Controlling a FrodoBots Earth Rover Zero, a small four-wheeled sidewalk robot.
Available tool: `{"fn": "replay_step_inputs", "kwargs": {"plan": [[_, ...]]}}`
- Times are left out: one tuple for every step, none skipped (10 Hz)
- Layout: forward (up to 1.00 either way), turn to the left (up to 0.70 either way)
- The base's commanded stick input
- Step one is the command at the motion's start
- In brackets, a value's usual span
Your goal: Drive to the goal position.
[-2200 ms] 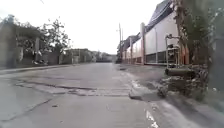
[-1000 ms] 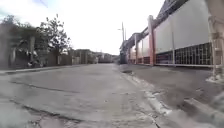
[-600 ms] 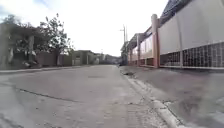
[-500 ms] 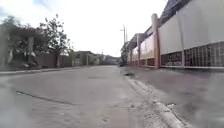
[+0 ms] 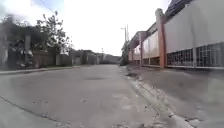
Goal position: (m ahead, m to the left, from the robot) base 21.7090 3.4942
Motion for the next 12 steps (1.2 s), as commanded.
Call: {"fn": "replay_step_inputs", "kwargs": {"plan": [[1.00, -0.19], [1.00, -0.40], [1.00, -0.40], [1.00, -0.21], [1.00, -0.04], [1.00, 0.00], [1.00, 0.00], [1.00, 0.00], [1.00, 0.00], [1.00, 0.00], [1.00, 0.00], [1.00, 0.00]]}}
